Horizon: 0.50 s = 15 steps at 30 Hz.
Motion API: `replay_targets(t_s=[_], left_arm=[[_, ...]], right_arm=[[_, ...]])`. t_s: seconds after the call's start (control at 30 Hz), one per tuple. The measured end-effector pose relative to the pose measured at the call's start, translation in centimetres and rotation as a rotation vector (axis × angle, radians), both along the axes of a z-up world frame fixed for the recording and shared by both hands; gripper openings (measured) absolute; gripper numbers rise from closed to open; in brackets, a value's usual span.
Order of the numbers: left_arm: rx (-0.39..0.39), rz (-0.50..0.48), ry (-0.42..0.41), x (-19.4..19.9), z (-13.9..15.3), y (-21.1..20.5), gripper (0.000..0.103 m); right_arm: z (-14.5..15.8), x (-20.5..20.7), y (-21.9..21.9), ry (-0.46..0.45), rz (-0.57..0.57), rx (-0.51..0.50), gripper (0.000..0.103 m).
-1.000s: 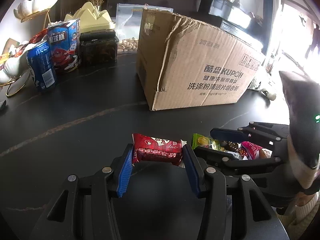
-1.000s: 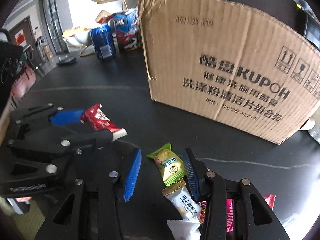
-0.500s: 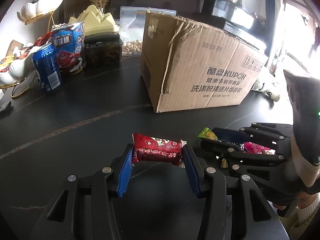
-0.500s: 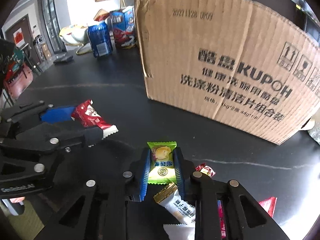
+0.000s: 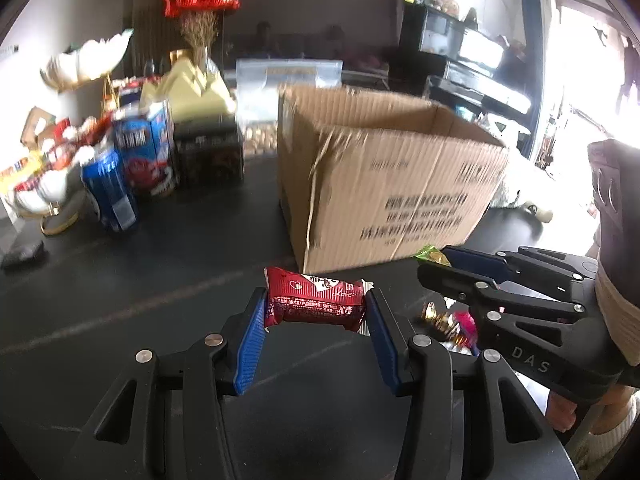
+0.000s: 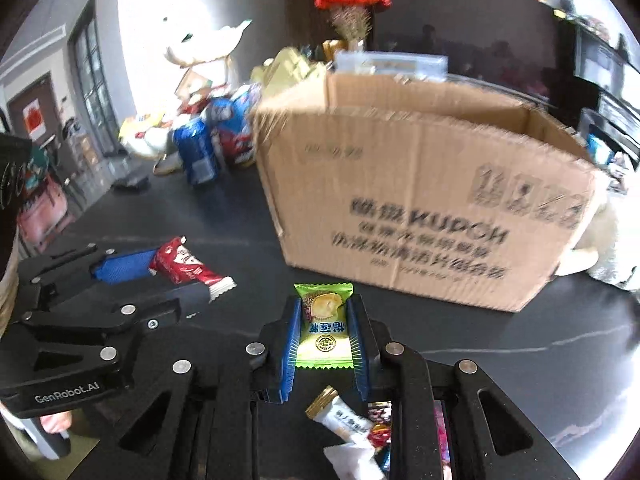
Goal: Organize snacks
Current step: 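Grasp the green-yellow candy packet with the right gripper while the left holds the wafer bar, then carry both snacks over the cardboard box and open both grippers to drop them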
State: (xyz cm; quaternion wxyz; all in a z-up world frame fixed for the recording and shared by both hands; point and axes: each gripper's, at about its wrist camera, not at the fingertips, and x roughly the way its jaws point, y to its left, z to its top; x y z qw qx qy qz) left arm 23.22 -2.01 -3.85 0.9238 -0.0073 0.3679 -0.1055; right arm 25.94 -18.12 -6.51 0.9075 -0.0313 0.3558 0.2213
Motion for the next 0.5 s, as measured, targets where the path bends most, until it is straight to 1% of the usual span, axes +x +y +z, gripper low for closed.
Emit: replay_targets(t_s=[0.3, 0.5], left_arm=[[0.025, -0.032, -0.085, 0.4, 4.8, -1.8, 0.048], [0.028, -0.058, -0.128, 1.5, 8.4, -2.8, 0.048]], right_arm=[[5.2, -0.8, -2.2, -0.102, -0.067, 0.07, 0.025], [8.6, -0.5, -3.5, -0.155, -0.097, 0.071, 0.025]])
